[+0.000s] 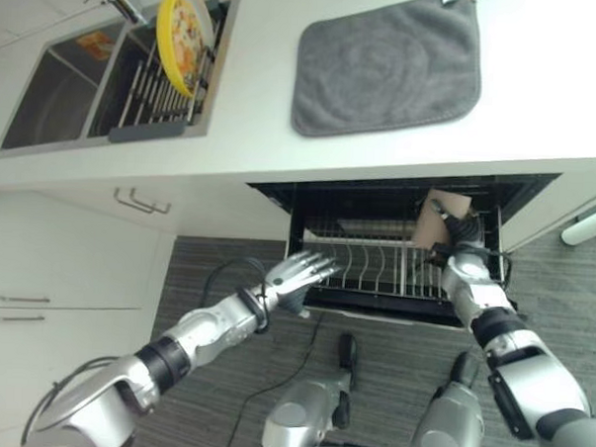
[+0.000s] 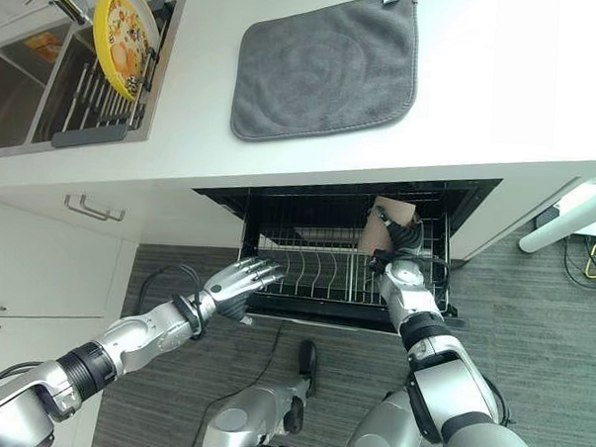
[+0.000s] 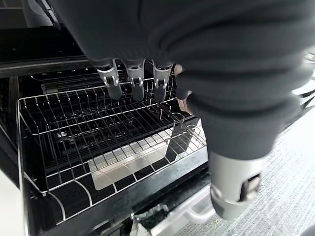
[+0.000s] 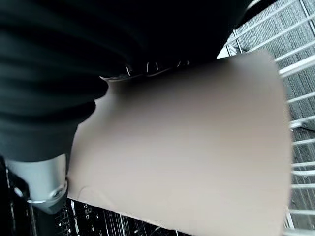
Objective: Place the dishes in the dishwasher.
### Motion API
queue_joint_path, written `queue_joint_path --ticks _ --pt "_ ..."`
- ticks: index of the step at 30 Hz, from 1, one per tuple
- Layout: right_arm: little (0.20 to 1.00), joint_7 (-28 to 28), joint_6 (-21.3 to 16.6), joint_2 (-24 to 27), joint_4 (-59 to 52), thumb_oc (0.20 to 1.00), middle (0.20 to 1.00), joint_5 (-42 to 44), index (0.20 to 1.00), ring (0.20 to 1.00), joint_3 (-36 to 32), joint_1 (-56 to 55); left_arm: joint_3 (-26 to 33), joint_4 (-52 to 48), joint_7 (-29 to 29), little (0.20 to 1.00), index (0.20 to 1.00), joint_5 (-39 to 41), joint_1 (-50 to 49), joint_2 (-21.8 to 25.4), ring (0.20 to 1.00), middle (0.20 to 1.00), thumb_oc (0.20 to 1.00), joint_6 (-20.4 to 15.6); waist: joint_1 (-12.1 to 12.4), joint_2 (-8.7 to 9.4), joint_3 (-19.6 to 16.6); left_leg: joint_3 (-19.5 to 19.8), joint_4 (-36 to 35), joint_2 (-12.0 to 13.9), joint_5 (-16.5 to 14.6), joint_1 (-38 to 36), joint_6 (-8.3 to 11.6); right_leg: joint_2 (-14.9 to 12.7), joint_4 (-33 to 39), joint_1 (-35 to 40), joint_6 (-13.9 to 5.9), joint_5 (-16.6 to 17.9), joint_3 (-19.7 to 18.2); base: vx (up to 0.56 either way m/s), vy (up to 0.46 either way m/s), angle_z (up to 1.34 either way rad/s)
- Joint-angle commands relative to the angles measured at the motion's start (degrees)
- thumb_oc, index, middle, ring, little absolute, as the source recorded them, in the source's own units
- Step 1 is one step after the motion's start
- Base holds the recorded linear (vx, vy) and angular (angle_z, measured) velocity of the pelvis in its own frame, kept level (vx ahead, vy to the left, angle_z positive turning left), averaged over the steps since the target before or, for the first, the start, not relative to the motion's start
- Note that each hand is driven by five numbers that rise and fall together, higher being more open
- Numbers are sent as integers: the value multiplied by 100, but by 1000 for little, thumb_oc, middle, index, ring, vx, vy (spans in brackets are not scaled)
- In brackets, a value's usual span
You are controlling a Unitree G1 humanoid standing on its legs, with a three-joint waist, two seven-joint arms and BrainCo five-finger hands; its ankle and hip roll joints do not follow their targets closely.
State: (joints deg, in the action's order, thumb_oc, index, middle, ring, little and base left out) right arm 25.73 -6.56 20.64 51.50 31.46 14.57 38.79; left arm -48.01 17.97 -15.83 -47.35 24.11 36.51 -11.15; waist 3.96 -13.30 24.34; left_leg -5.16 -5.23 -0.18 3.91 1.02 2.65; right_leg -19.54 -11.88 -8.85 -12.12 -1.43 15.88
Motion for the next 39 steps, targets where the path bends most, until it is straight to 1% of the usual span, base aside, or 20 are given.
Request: queue_joint_path --ticks 1,3,6,7,8,13,16,19,20,21,27,28,30,33,34,36,39 --pt "200 168 -549 -96 112 200 200 -96 200 200 -114 613 -97 -479 -141 1000 1000 142 19 195 1000 1000 1000 78 125 268 119 -72 1343 89 -1030 625 74 -233 380 -177 -162 308 -594 -24 15 -3" --pt "200 313 -646 -87 192 200 200 13 200 200 -137 667 -164 -478 -148 1000 1000 116 2 154 1000 1000 1000 120 118 247 144 -84 1328 82 -1017 637 73 -238 391 -193 -165 319 -604 -28 22 -5" --pt "200 395 -672 -80 302 200 200 -51 200 200 -175 717 -242 -519 -148 1000 1000 99 -26 112 1000 1000 1000 198 107 229 169 -89 1319 67 -1013 654 67 -232 408 -212 -166 325 -628 -24 29 -7" --pt "200 389 -640 -97 381 200 200 -137 200 200 -167 756 -286 -500 -174 1000 1000 75 -35 82 1000 1000 1000 226 108 223 179 -100 1316 67 -1010 663 70 -229 419 -222 -164 332 -639 -49 55 -2" --pt "200 467 -481 -103 531 200 200 -414 200 200 -61 835 -417 -489 -217 1000 1000 7 -8 27 1000 1000 1000 301 98 200 236 -115 1311 61 -989 710 72 -229 431 -273 -160 355 -670 -50 54 -7" --pt "200 458 -207 -62 803 200 200 -744 200 200 95 964 -556 -545 -242 1000 1000 -28 234 31 1000 1000 1000 432 81 183 324 -130 1301 56 -940 817 77 -227 430 -371 -168 387 -693 -48 22 -9" --pt "200 318 -168 -112 953 200 200 -936 200 200 238 998 -669 -618 -107 1000 1000 -36 476 26 1000 1000 1000 531 63 203 403 -131 1351 71 -927 910 85 -229 398 -463 -182 414 -716 -47 0 -2" --pt "200 366 -97 -179 1002 200 200 -1124 200 200 418 1041 -740 -412 -186 1000 1000 -80 581 -33 1000 1000 1000 514 33 228 480 -146 1381 85 -905 981 100 -207 382 -537 -180 430 -756 -33 7 -3" --pt "442 453 -57 -206 1010 442 442 -1124 442 442 452 1044 -764 -369 -204 1000 1000 -94 596 -67 1000 1000 1000 536 26 233 492 -153 1380 88 -900 987 103 -206 378 -547 -181 434 -758 -12 5 4" --pt "1000 499 -48 -208 1025 1000 1000 -1125 1000 1000 462 1040 -768 -336 -223 1000 1000 -102 597 -81 1000 1000 1000 538 22 236 499 -154 1383 92 -895 995 107 -202 371 -558 -183 435 -762 -13 3 6" --pt "1000 954 101 -203 1153 1000 1000 -1468 1000 1000 517 1061 -809 -93 -354 1000 1000 -189 619 -210 1000 1000 1000 584 9 276 533 -162 1403 115 -887 1028 118 -190 357 -586 -191 443 -761 -4 0 1" --pt "1000 1244 222 -187 1195 1000 1000 -1661 1000 1000 561 1111 -831 31 -436 1000 1000 -221 631 -265 1000 1000 1000 579 1 277 535 -164 1412 121 -886 1034 122 -185 341 -602 -188 442 -769 0 0 0" --pt "1000 1453 303 -177 1194 1000 1000 -1860 1000 1000 637 1151 -842 118 -458 1000 1000 -284 647 -329 1000 1000 1000 609 -7 281 544 -173 1421 126 -882 1051 120 -173 323 -629 -183 442 -780 0 0 0" --pt "1000 1511 432 -138 1139 1000 1000 -2107 1000 1000 731 1178 -851 137 -450 1000 1000 -332 640 -321 1000 1000 1000 619 -12 280 544 -177 1422 127 -884 1055 119 -169 319 -641 -184 443 -783 2 -1 -1" --pt "1000 1636 510 -120 1097 1000 1000 -2240 1000 1000 809 1178 -849 156 -453 1000 1000 -386 638 -313 1000 1000 1000 614 -18 275 544 -179 1429 126 -885 1074 122 -171 316 -659 -186 443 -790 0 0 0" --pt "1000 1703 601 -111 1071 1000 1000 -2434 1000 1000 869 1175 -860 172 -470 1000 1000 -406 632 -309 1000 1000 1000 634 -24 271 545 -179 1437 126 -888 1089 120 -170 310 -677 -187 442 -795 0 0 0" --pt "1000 1608 538 -62 1024 1000 1000 -2640 1000 1000 1016 1170 -850 168 -461 1000 1000 -376 669 -252 1000 1000 1000 602 -36 252 545 -198 1442 118 -894 1104 116 -173 304 -705 -182 441 -807 0 0 0"
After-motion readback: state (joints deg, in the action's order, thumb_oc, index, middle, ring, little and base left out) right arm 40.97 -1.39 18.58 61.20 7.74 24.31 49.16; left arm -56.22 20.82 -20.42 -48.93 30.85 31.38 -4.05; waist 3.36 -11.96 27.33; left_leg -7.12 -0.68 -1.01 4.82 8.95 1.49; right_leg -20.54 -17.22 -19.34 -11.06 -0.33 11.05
